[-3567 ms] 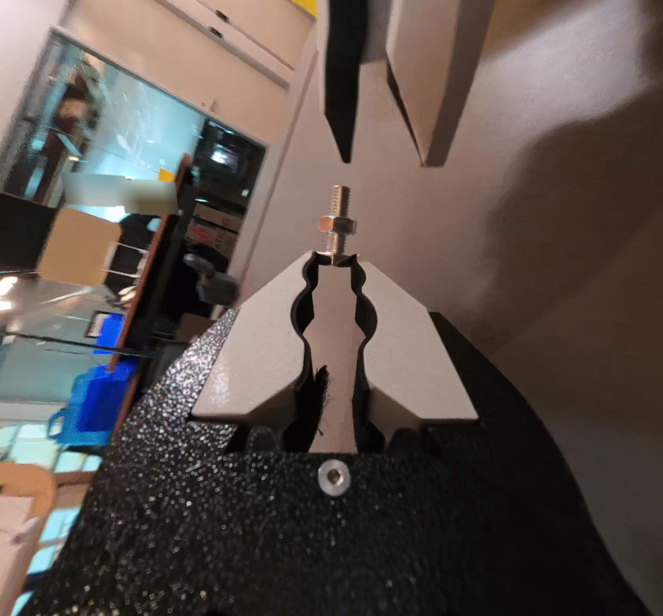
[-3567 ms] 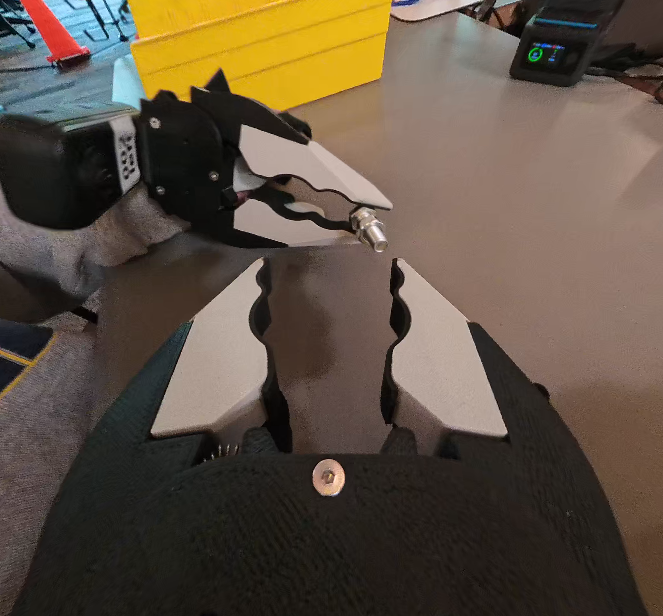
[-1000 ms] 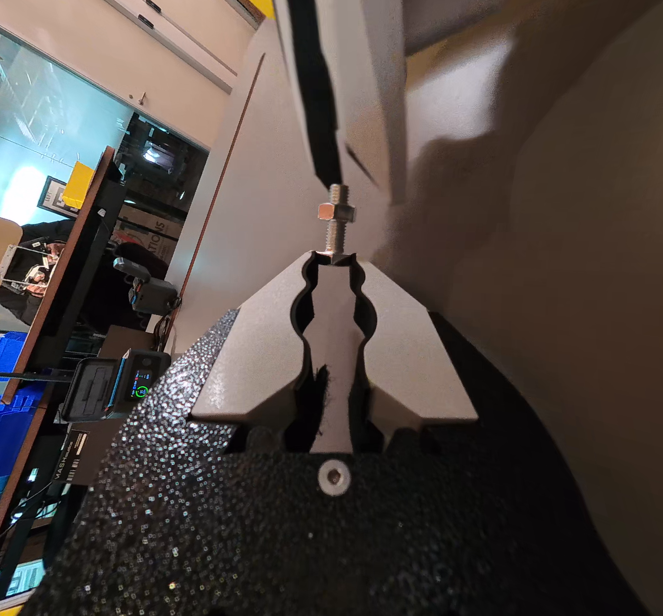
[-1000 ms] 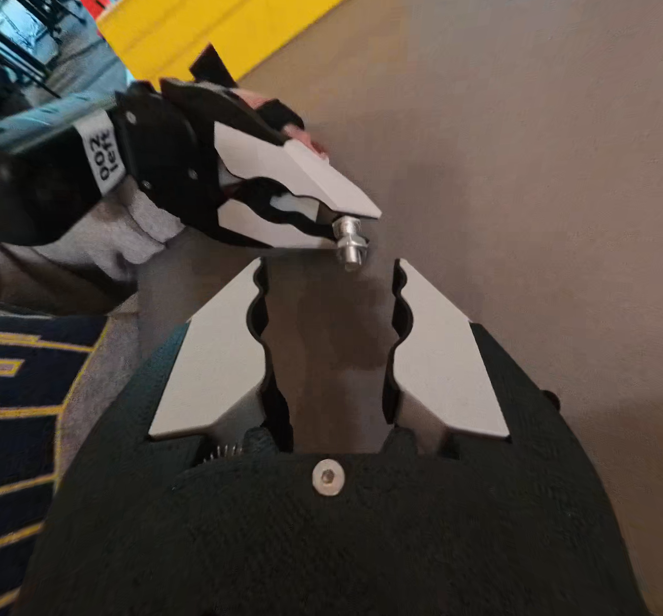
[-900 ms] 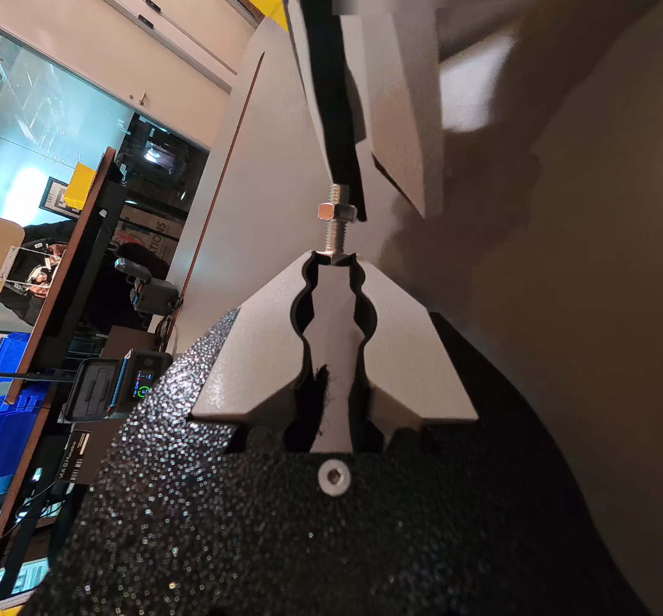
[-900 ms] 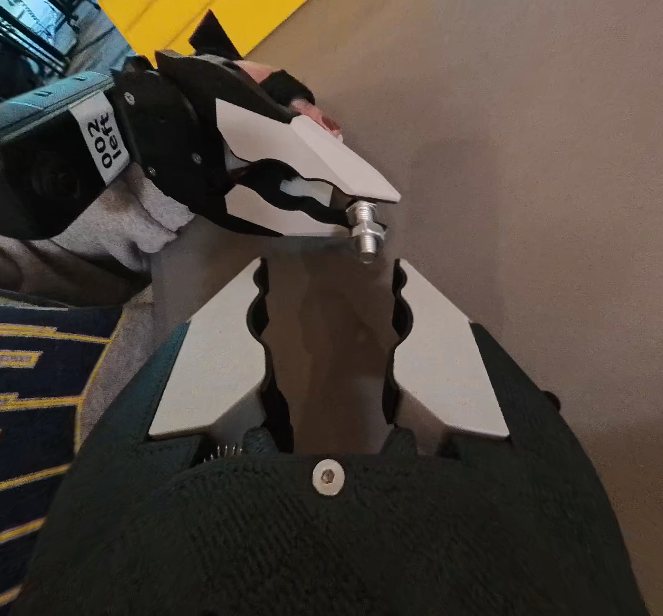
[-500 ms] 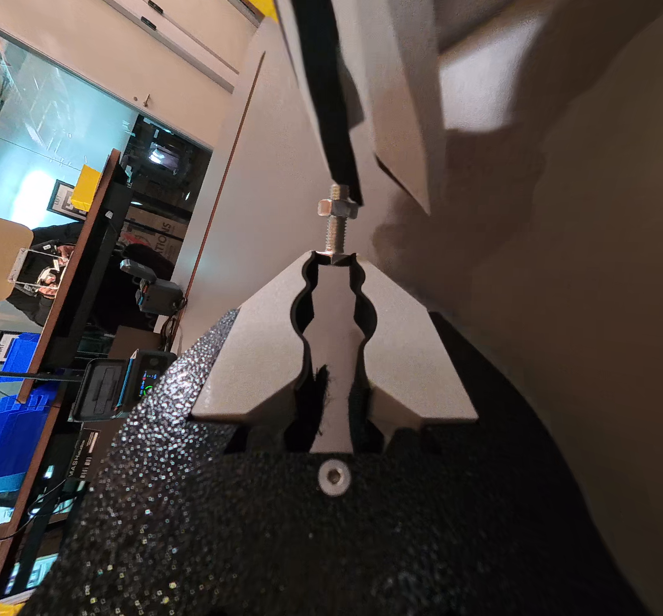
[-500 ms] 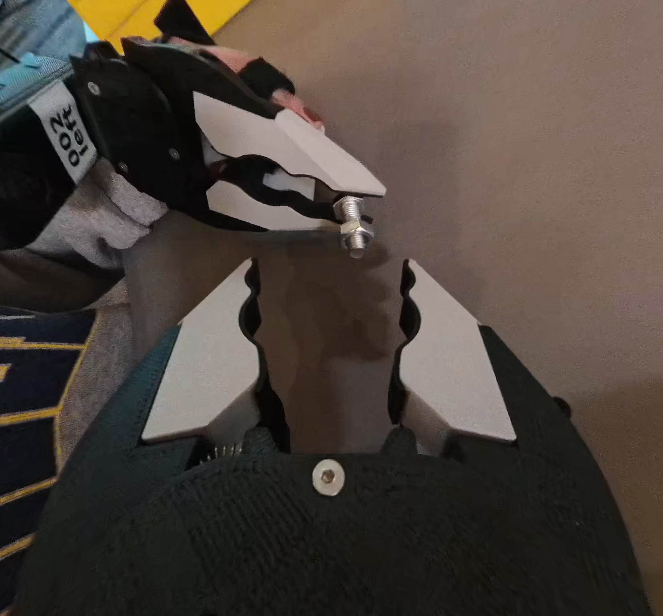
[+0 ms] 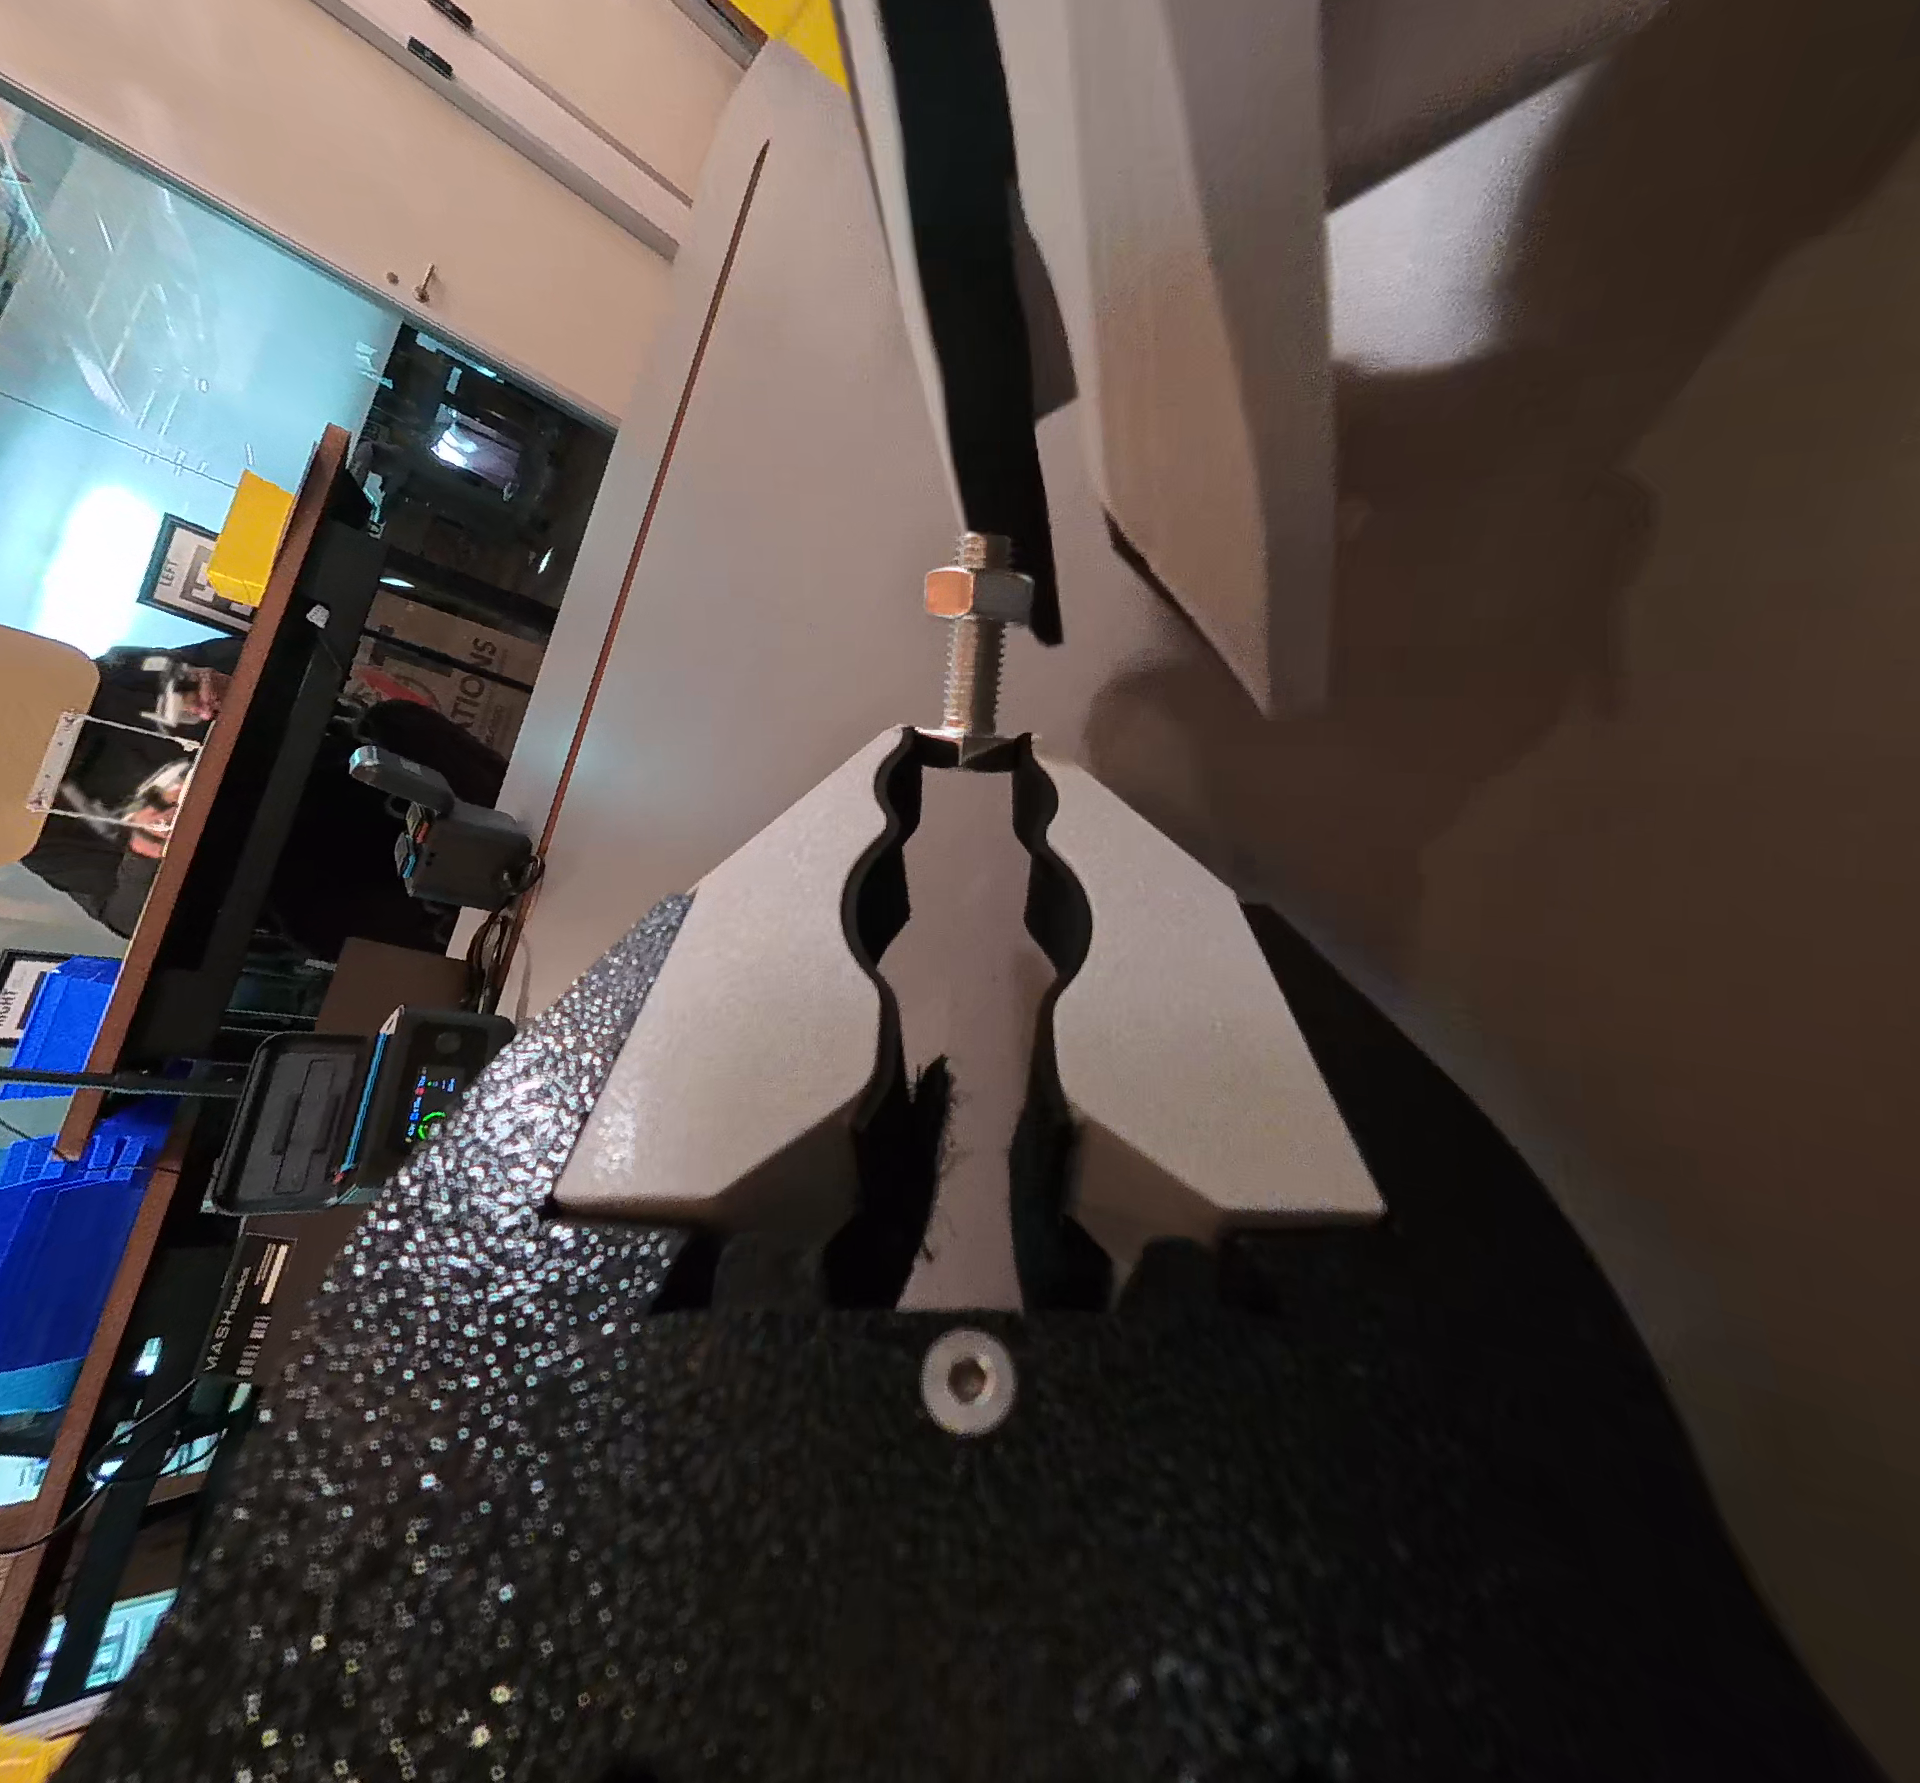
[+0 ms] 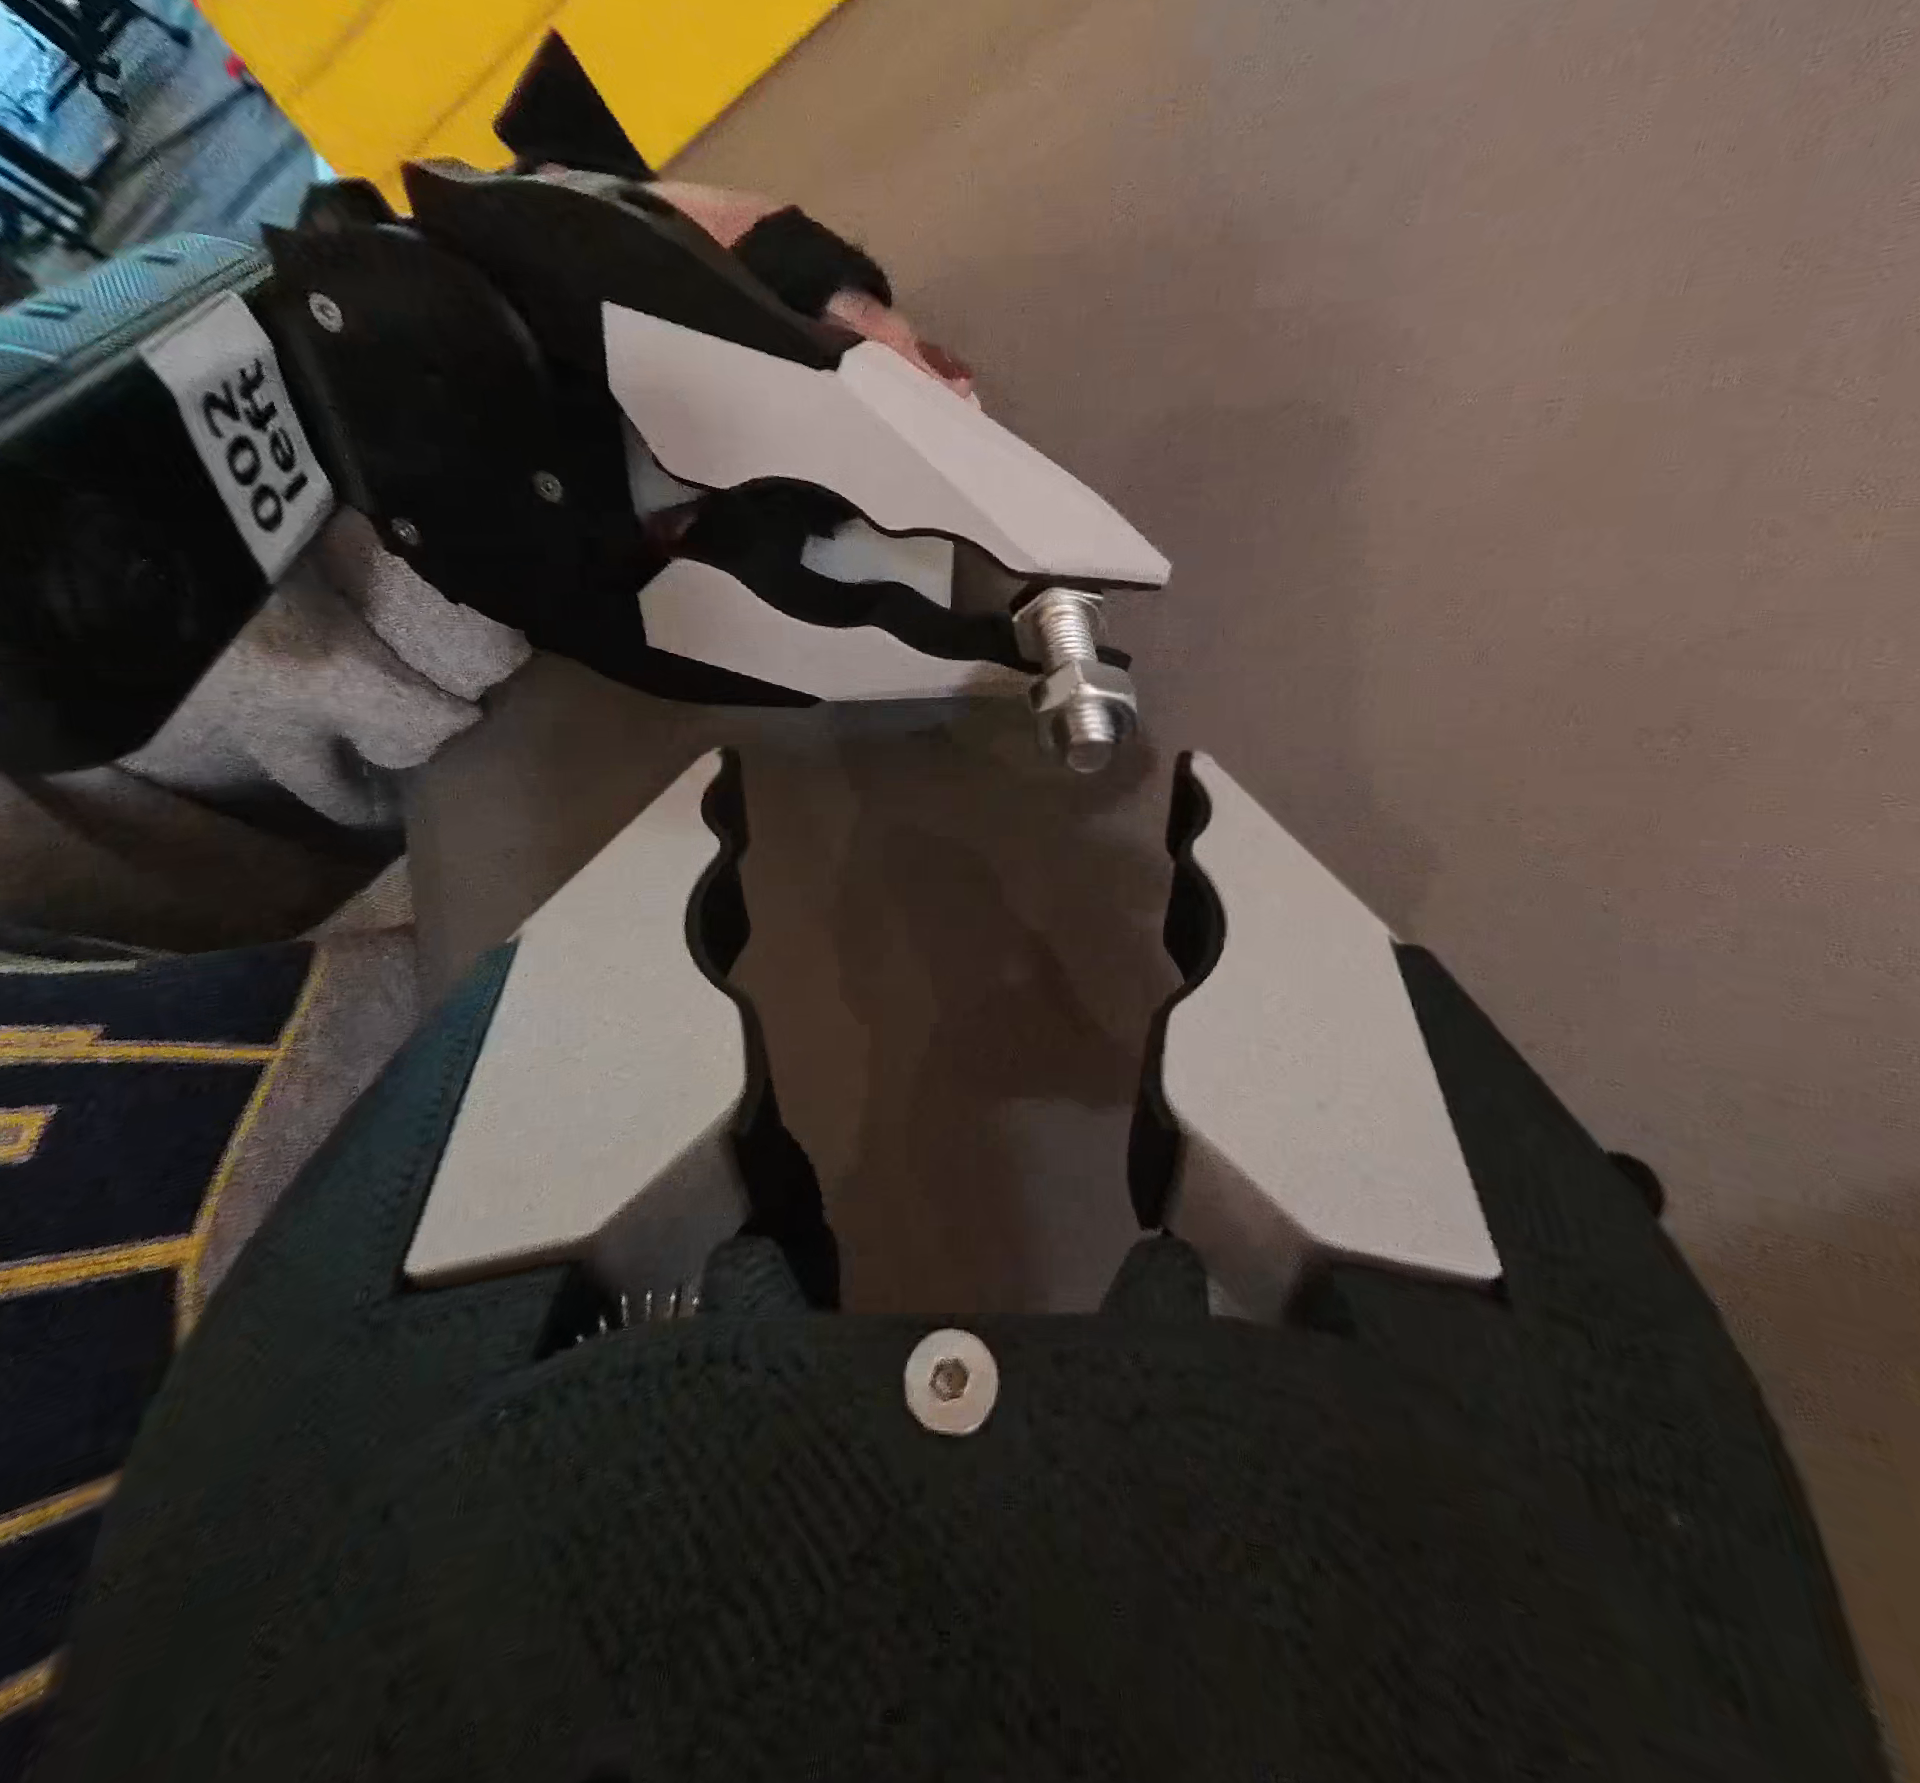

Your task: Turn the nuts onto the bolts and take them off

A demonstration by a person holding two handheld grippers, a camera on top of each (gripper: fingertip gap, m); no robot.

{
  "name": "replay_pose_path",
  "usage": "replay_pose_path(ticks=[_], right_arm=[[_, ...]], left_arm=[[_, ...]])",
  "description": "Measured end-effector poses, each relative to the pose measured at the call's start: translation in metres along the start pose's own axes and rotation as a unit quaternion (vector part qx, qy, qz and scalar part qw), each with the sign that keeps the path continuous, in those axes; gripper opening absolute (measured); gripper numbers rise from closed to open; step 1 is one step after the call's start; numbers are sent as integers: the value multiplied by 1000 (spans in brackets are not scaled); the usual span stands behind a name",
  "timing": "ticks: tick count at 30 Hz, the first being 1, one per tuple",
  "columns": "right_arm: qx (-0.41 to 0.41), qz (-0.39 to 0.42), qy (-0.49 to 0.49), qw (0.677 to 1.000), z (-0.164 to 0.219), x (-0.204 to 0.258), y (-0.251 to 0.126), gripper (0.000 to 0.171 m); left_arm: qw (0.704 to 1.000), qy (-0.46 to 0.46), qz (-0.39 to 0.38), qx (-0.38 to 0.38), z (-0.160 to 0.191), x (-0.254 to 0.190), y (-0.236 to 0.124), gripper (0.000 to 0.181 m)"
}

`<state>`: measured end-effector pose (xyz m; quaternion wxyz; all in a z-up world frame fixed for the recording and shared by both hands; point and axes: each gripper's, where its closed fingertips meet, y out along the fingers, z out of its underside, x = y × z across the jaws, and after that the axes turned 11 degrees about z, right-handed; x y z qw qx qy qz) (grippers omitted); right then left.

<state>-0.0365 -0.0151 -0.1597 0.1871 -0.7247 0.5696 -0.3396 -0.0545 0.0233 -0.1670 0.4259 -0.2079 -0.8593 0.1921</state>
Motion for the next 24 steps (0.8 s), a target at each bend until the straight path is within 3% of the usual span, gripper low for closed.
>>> replay_pose_path(ticks=[1, 3, 6, 10, 14, 17, 20, 24], right_arm=[[-10, -9, -4, 1000, -3, 5, 1, 81], [-57, -9, -41, 998, -18, 10, -2, 87], [-162, -40, -85, 982, -47, 30, -24, 78], [-78, 29, -53, 995, -19, -12, -17, 82], [-28, -16, 5, 999, -3, -11, -11, 78], [-68, -41, -33, 996, -18, 5, -15, 82], [-155, -82, -45, 983, -42, 21, -38, 74], [-21, -8, -18, 1000, 0, -15, -21, 81]], left_arm=[[1000, 0, 0, 1, 0, 0, 0, 17], [1000, -3, 0, 0, 0, 1, 0, 17], [1000, 1, -1, 3, 0, 1, 0, 17], [1000, -3, -1, 1, 0, 1, 0, 16], [1000, -2, 0, 2, 0, 2, 1, 16], [1000, -4, -1, 0, 0, 2, 0, 16], [1000, -3, 0, 2, -1, 2, 0, 16], [1000, -7, 0, 0, -1, 3, 0, 16]])
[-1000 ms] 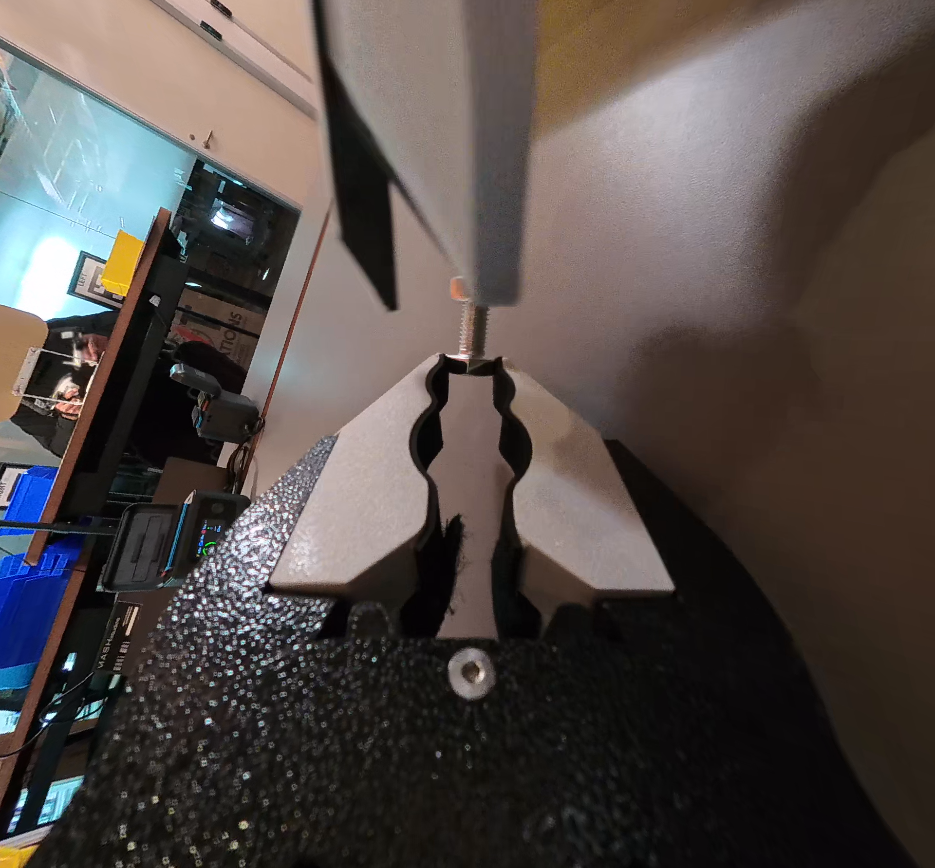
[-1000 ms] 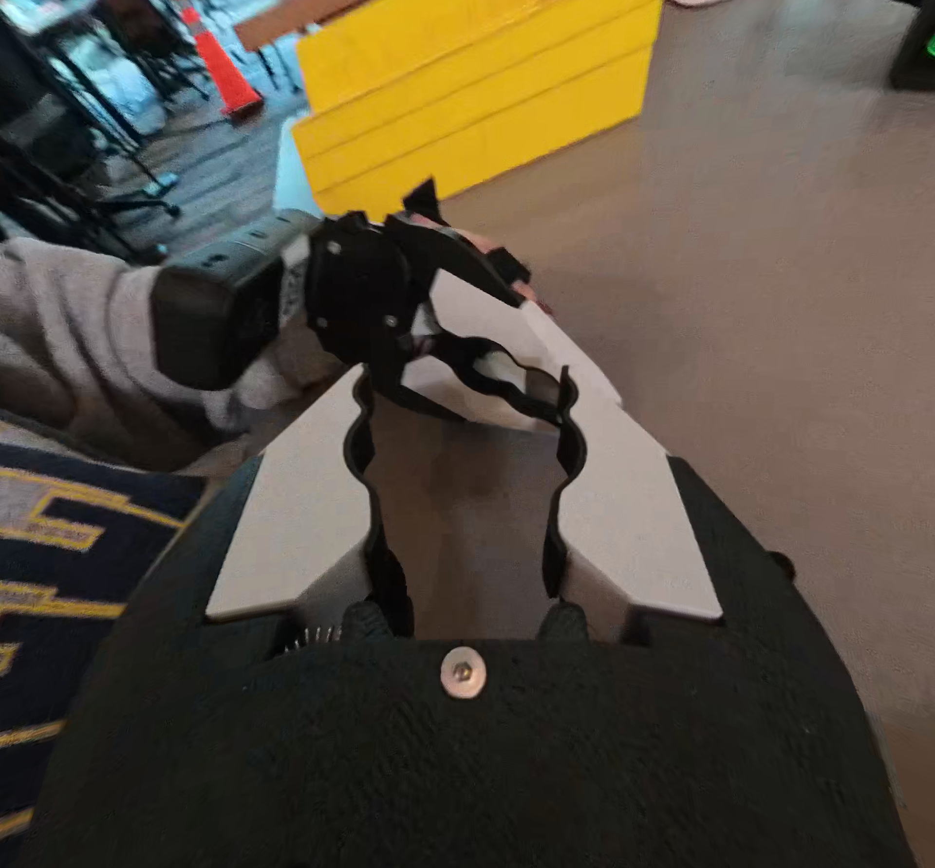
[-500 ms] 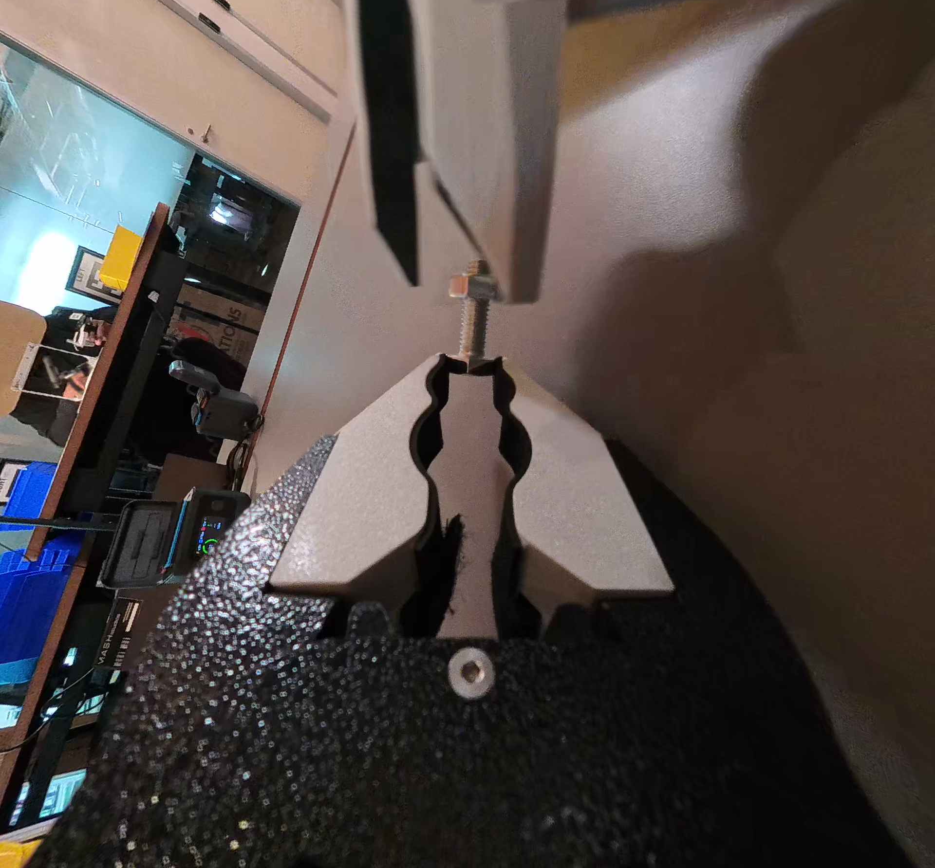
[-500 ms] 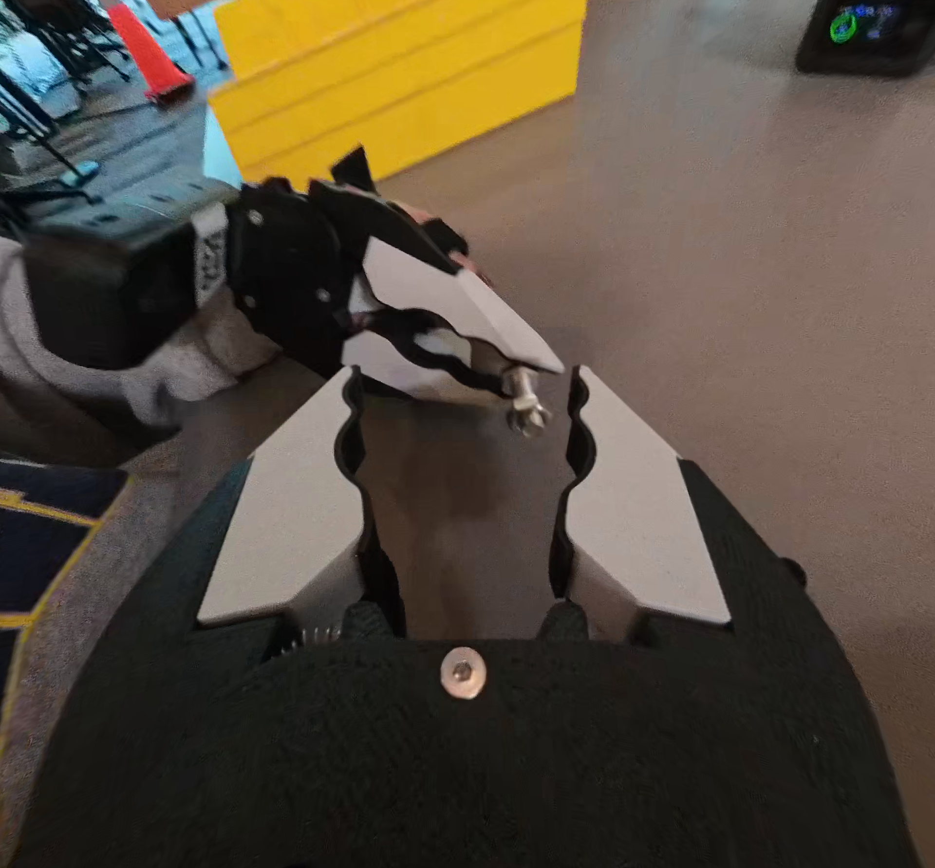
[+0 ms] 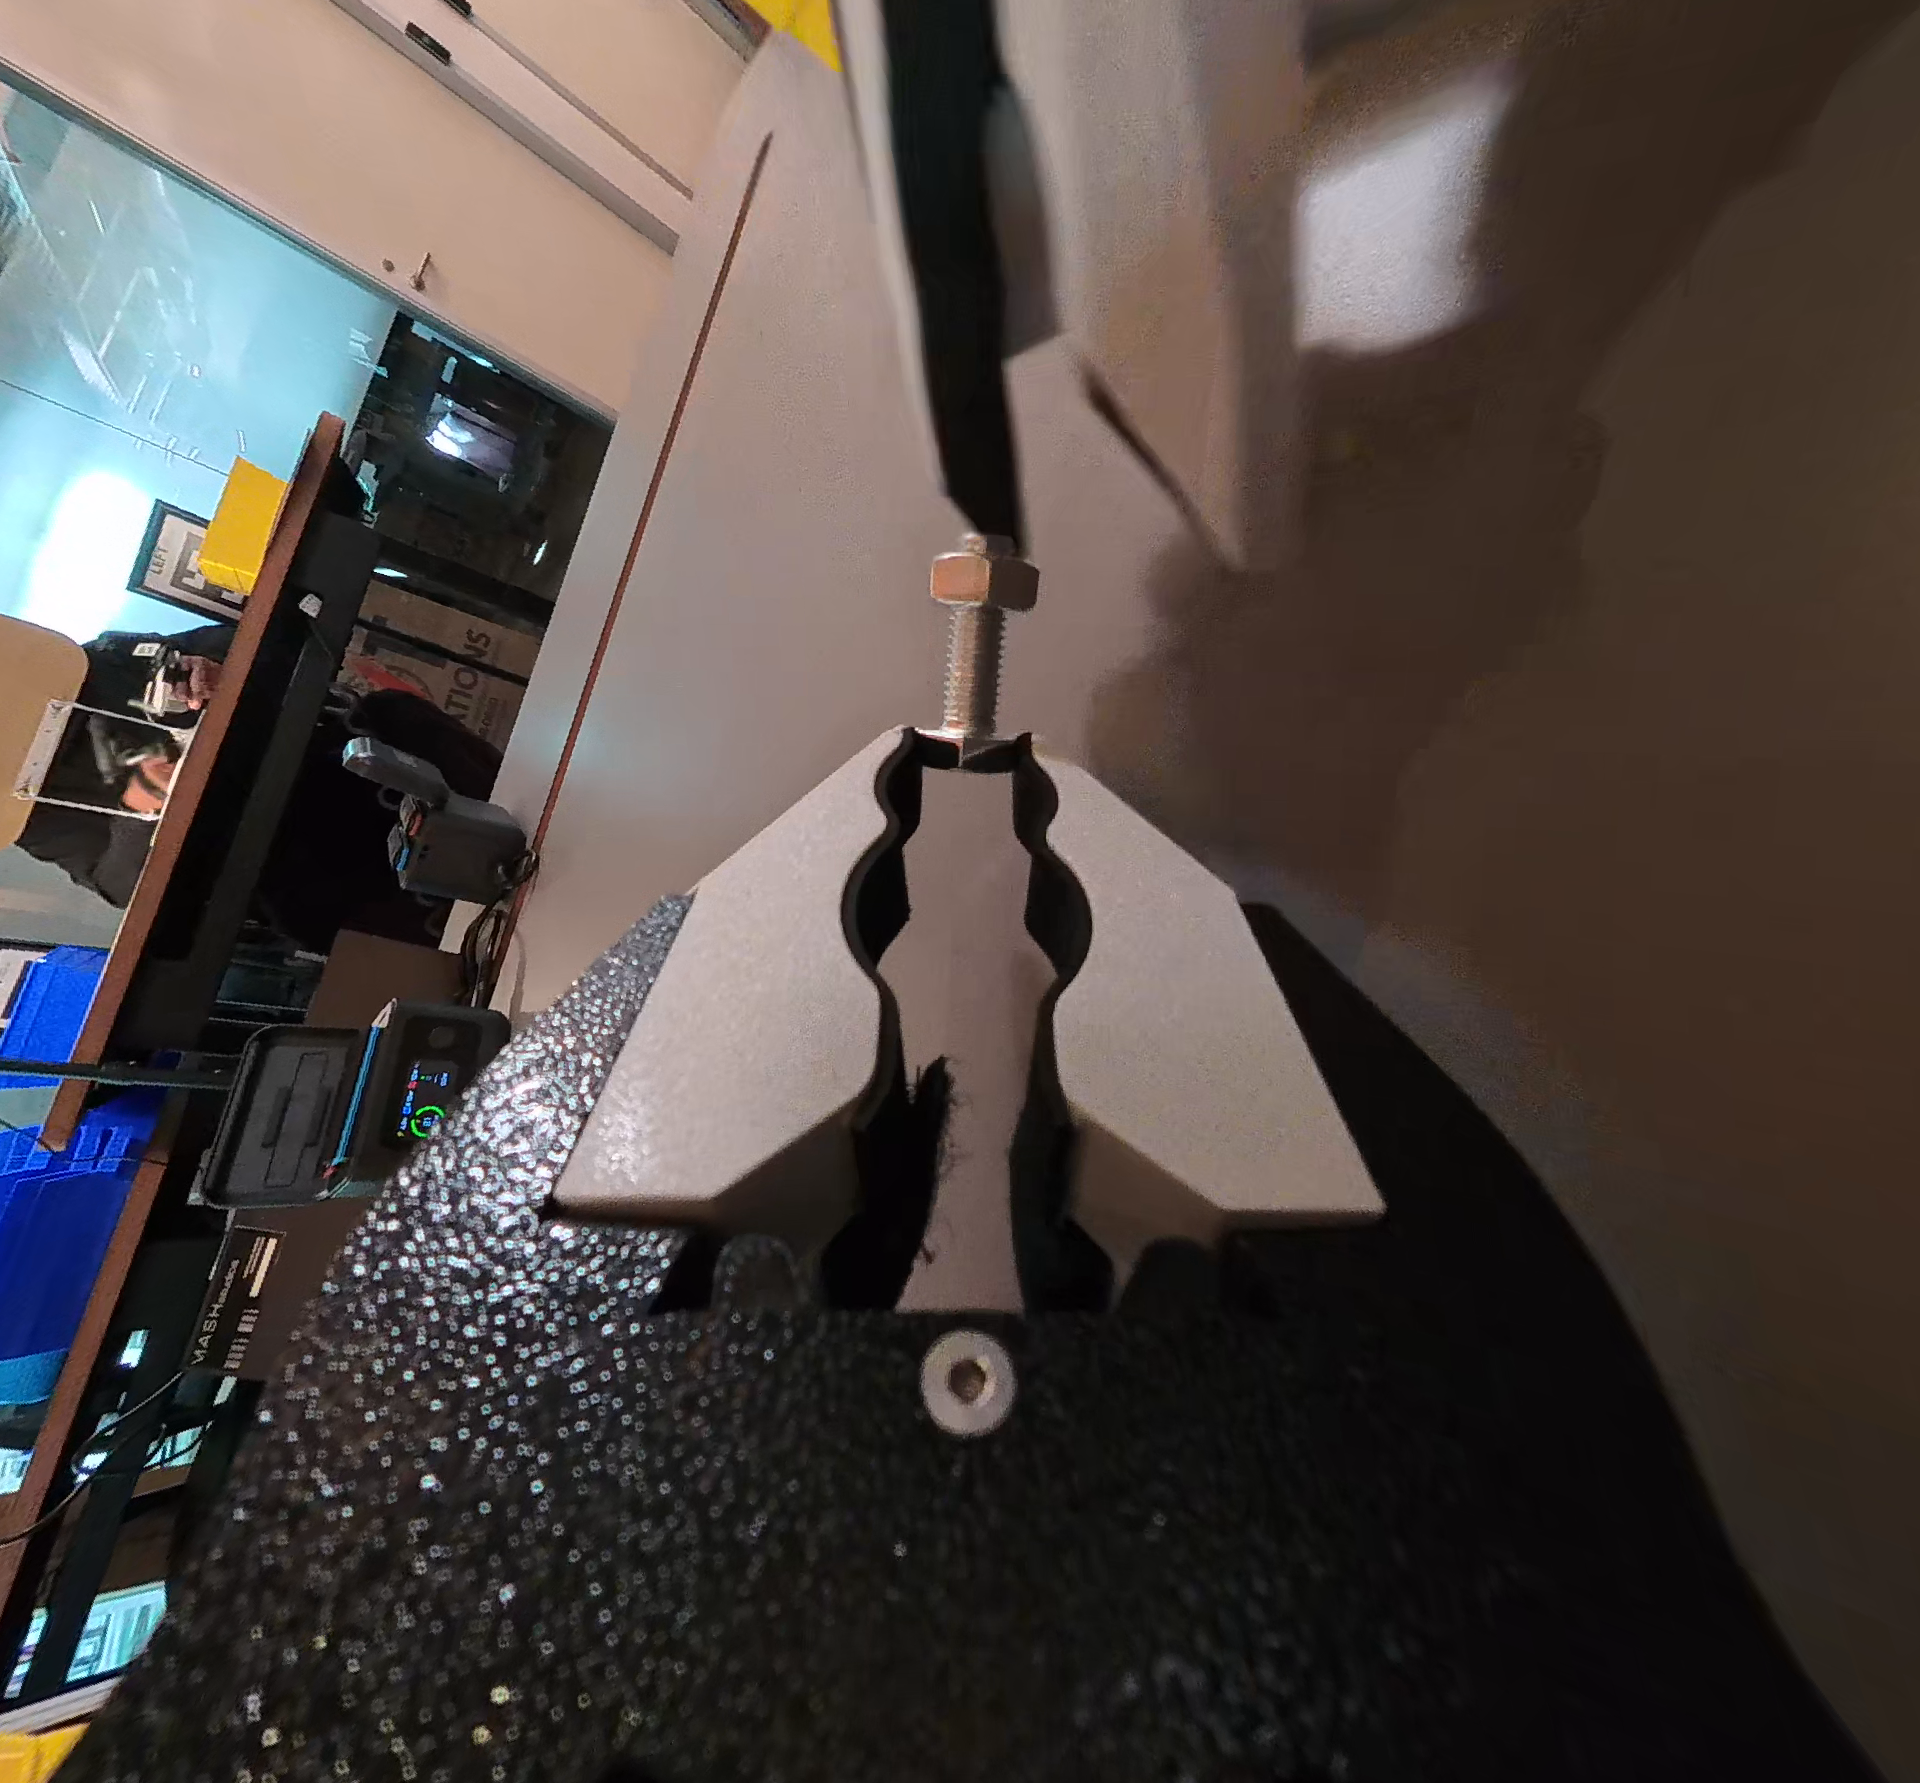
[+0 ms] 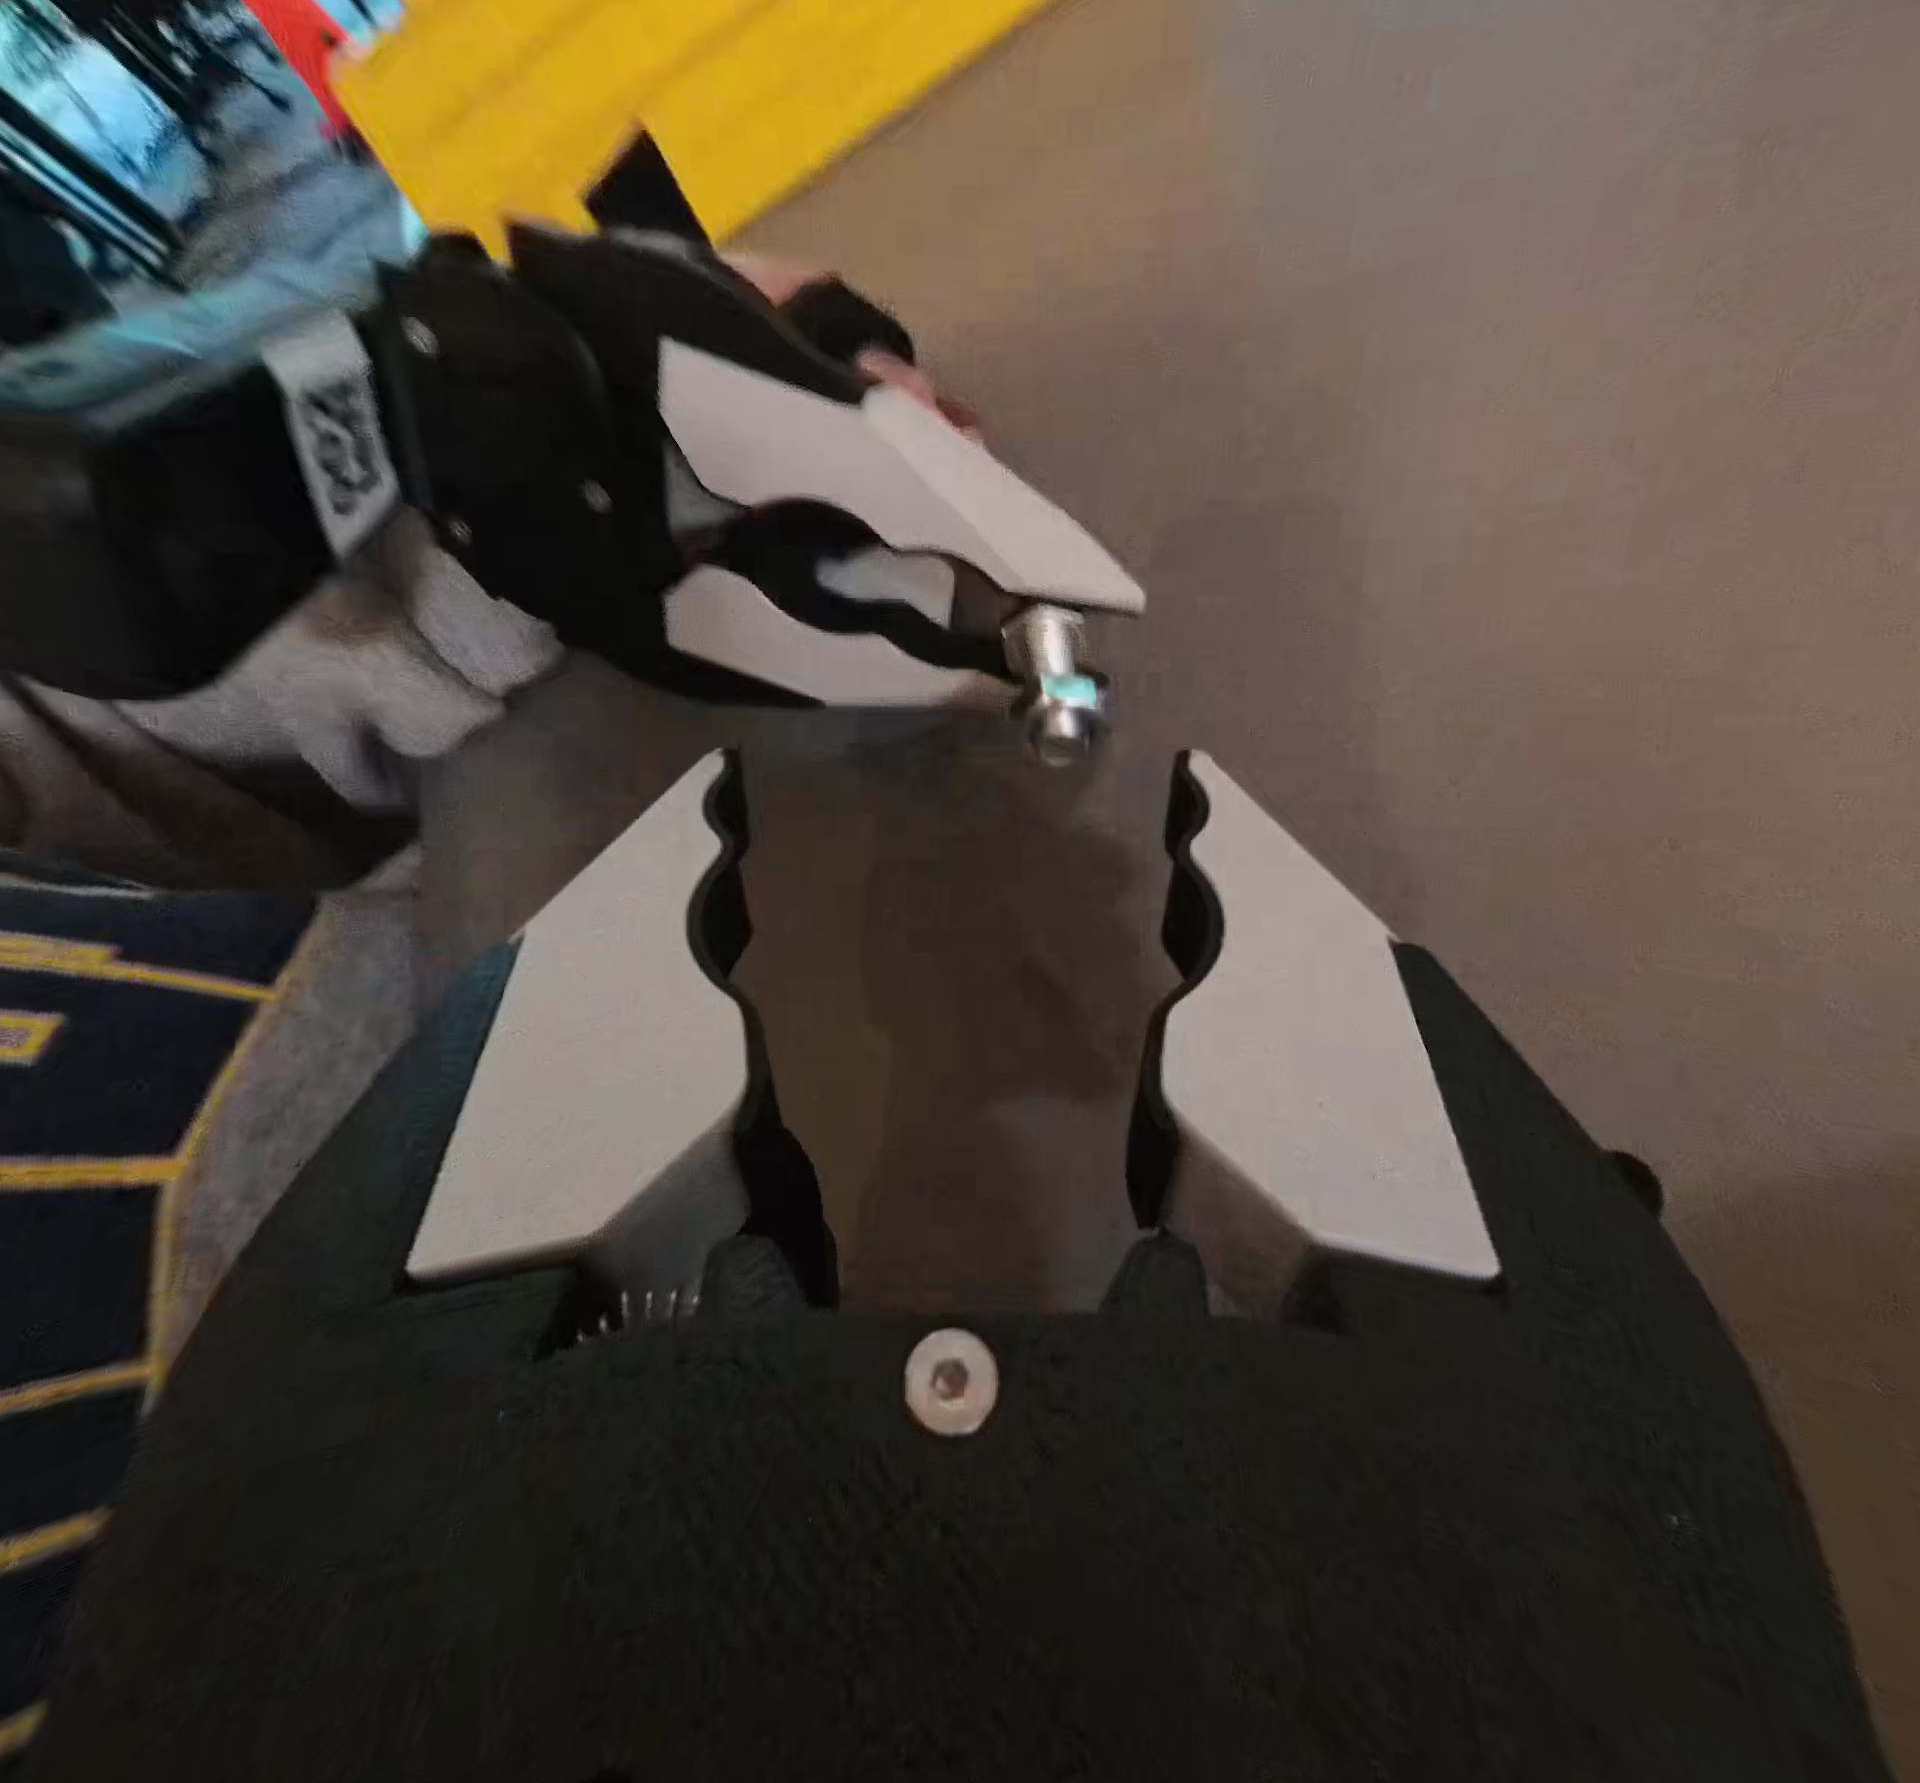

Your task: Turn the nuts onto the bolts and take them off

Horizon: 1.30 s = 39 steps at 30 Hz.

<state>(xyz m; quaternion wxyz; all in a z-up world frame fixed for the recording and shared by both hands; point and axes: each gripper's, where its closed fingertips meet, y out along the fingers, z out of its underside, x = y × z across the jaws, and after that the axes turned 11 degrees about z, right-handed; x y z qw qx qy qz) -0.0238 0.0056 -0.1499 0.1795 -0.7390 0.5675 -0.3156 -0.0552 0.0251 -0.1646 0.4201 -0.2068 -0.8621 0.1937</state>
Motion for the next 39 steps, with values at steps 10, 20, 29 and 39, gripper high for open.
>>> replay_pose_path(ticks=[10, 20, 29, 39], right_arm=[[-123, -46, 37, 991, -38, 12, -17, 85], [-118, -62, -36, 990, -33, 31, -9, 81], [23, -1, 10, 1000, 12, 8, 7, 83], [-1, 64, -15, 998, -6, -3, 0, 73]], left_arm=[[1000, 2, 0, 1, -1, 0, 0, 16], [1000, 4, -1, 5, -1, 0, 0, 16], [1000, 12, -4, 12, -1, 0, 1, 16], [1000, 10, -5, 12, 0, 0, 1, 16]])
